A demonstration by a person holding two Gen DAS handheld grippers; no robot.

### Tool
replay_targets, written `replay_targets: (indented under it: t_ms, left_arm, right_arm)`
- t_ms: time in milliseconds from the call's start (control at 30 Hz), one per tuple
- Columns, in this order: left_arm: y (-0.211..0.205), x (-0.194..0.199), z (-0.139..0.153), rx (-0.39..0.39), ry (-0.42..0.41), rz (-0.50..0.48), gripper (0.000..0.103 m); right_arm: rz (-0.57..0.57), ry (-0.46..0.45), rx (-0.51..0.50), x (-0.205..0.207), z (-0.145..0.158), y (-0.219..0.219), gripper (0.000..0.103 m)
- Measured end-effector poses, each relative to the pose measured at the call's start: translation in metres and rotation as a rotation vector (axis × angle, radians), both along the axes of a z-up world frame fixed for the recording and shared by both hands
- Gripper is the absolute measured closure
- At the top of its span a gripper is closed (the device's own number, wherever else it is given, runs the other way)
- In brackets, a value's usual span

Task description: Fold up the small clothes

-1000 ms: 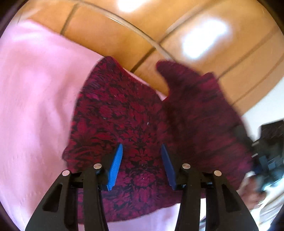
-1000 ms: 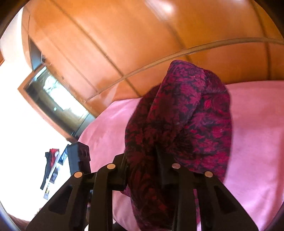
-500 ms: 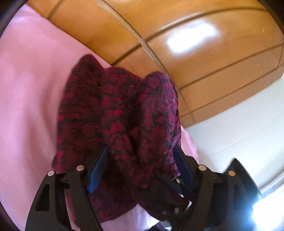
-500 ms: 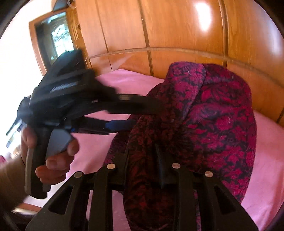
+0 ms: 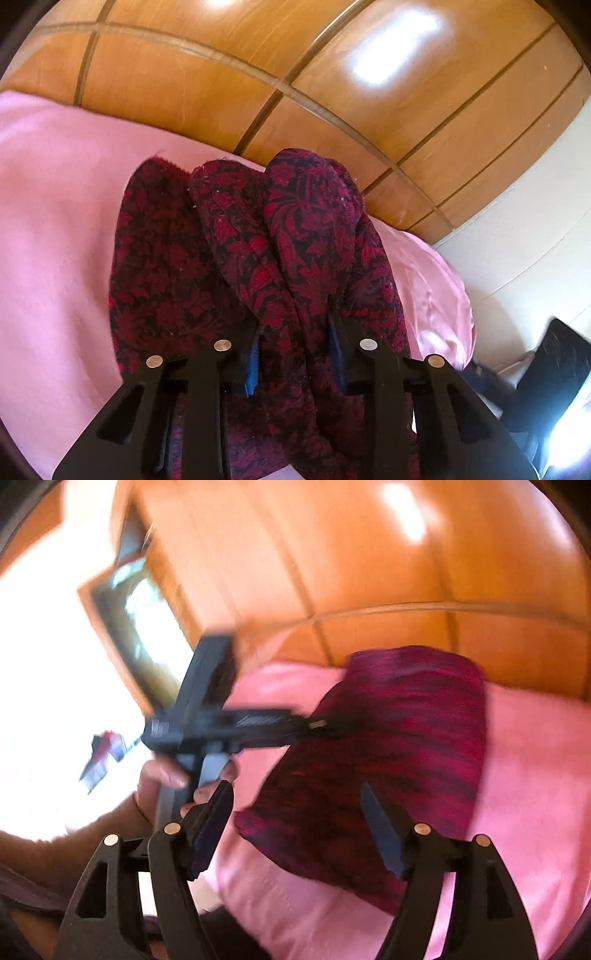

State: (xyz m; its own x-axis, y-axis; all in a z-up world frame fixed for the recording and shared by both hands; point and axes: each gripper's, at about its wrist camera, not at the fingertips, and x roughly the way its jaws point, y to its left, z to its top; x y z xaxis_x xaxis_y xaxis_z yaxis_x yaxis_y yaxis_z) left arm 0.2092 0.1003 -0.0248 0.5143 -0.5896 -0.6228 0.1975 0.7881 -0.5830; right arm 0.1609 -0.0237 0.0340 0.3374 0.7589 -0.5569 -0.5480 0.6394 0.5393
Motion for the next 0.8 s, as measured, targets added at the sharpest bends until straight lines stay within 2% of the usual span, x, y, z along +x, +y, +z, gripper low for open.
replay_targets:
  t_ms: [67,100,167,233,333,400,467,533,600,700,800]
  left_arm:
    - [0.001,-0.003,0.011,0.028,-0.028,-0.008,0.077]
    - [0.0,-0.004,0.016,0.042,-0.042,-0.011,0.078]
    - [0.0,-0.006,0.029,0.074,-0.069,-0.015,0.079]
    - [0.002,-0.01,0.038,0.108,-0.087,-0.016,0.079]
    - [0.016,-0.015,0.041,0.161,-0.095,0.007,0.08]
    - [0.038,-0.019,0.034,0.169,-0.068,0.053,0.08]
    - [0.061,-0.021,0.013,0.156,-0.011,0.102,0.08]
    - [0.068,-0.024,-0.007,0.168,0.032,0.13,0.08]
    - [0.067,-0.03,-0.033,0.175,0.066,0.152,0.08]
    - [0.063,-0.039,-0.042,0.184,0.023,0.199,0.078]
    - [0.06,-0.041,-0.04,0.21,0.006,0.22,0.075]
  right_arm:
    - [-0.087,0.024,-0.011,0.007,-0.006,-0.027,0.032]
    - [-0.143,0.03,-0.061,0.012,-0.014,-0.038,0.033]
    - [-0.174,0.061,-0.108,0.018,-0.03,-0.041,0.038]
    - [-0.158,0.073,-0.132,0.021,-0.04,-0.029,0.04]
    - [-0.087,0.025,-0.156,0.016,-0.041,0.006,0.041]
    - [-0.051,-0.016,-0.192,0.01,-0.042,0.029,0.041]
    - [-0.009,-0.055,-0.231,0.003,-0.043,0.053,0.041]
    - [0.019,-0.077,-0.28,-0.004,-0.045,0.069,0.041]
    - [0.019,-0.062,-0.326,0.001,-0.06,0.081,0.041]
    - [0.023,-0.051,-0.343,0.004,-0.072,0.083,0.041]
    - [0.083,-0.066,-0.363,0.003,-0.064,0.081,0.037]
